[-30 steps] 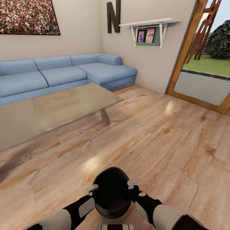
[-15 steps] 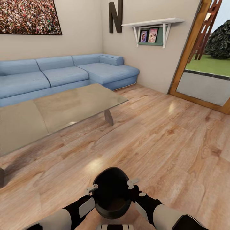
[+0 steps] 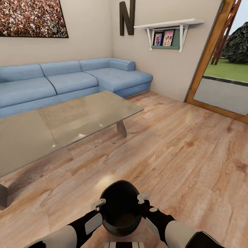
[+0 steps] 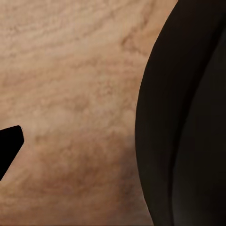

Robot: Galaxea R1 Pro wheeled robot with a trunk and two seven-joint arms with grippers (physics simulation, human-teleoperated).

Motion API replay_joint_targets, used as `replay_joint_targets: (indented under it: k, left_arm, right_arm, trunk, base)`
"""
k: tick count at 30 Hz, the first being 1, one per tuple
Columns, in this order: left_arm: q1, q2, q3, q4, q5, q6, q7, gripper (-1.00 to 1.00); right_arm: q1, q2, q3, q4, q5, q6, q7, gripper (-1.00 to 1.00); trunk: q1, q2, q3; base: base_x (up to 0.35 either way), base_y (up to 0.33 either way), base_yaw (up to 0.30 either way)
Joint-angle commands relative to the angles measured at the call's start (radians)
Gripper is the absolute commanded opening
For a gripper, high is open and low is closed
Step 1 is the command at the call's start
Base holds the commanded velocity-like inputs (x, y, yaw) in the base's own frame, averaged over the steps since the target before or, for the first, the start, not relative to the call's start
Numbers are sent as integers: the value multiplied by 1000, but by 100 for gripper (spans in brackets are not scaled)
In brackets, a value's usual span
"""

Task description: Place each of the two pumpkins and all three candles from the living room inside a cabinet in the living room (use any cabinet), then make sure every cabinet is closed, and position the cauldron so it is next to a table in the living room.

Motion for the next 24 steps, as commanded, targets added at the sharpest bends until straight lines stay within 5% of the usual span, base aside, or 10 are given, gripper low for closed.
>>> replay_joint_targets:
  k: [1,24]
  left_arm:
    - [0,0,0,0,0,0,0,100]
    - [0,1,0,1,0,1,0,100]
  right_arm:
    - [0,0,-1,-1,0,0,0,100]
    - [0,0,-1,-1,0,0,0,100]
  trunk:
    - [0,0,0]
    - [0,0,0]
  base:
    - [36,133,0]
    - [2,243,0]
